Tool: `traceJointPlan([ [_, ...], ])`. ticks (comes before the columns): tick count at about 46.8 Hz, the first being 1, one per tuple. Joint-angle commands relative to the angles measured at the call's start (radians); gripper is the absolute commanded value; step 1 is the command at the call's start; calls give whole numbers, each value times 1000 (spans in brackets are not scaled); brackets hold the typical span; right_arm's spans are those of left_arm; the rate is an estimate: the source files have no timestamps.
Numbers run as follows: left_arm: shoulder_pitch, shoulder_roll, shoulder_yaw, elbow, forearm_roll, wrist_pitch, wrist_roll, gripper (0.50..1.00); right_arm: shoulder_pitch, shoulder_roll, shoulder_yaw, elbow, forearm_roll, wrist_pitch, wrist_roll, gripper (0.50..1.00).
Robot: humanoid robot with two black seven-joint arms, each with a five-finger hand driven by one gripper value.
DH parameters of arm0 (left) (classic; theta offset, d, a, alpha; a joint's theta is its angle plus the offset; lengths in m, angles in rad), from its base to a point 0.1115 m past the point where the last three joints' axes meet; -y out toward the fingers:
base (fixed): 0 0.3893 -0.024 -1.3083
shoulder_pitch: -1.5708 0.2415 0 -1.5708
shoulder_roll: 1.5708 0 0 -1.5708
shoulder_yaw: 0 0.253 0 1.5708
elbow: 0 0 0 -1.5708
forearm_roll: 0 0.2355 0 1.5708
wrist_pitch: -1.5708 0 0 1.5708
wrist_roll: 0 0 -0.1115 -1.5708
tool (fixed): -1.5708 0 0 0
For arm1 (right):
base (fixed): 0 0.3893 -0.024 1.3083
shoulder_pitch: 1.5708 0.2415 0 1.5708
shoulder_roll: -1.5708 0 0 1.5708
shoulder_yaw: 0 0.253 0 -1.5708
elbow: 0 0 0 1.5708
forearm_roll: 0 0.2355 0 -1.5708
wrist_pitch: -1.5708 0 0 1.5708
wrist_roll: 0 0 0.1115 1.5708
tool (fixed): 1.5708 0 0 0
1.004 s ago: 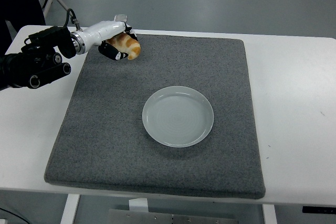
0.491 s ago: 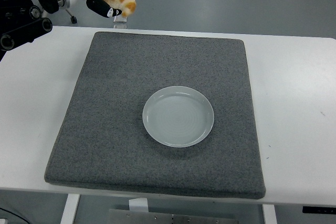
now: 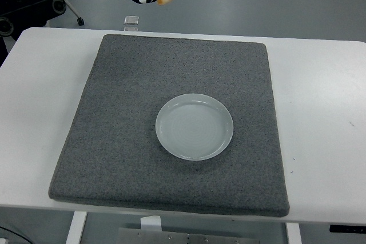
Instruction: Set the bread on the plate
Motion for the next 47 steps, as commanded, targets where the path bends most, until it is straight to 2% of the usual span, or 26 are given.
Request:
traceJointPlan([
  [1, -11, 3, 0, -63, 2, 1, -14, 500, 0, 0, 0, 0, 0, 0, 0, 930],
  [10, -12, -4, 0, -183, 11, 1, -57, 500, 0, 0, 0, 0, 0, 0, 0, 930],
  [22, -29, -7, 4, -270, 15, -17, -129, 500, 0, 0, 0, 0, 0, 0, 0, 930],
  [27, -31, -16, 9, -292, 18, -33, -159, 500, 0, 0, 0, 0, 0, 0, 0, 932],
  [35, -23, -36, 12, -295, 63, -60, -171, 500, 0, 0, 0, 0, 0, 0, 0, 930],
  [47, 11, -82, 53, -278, 144, -59, -191, 500, -2, 0, 0, -1, 0, 0, 0, 932],
])
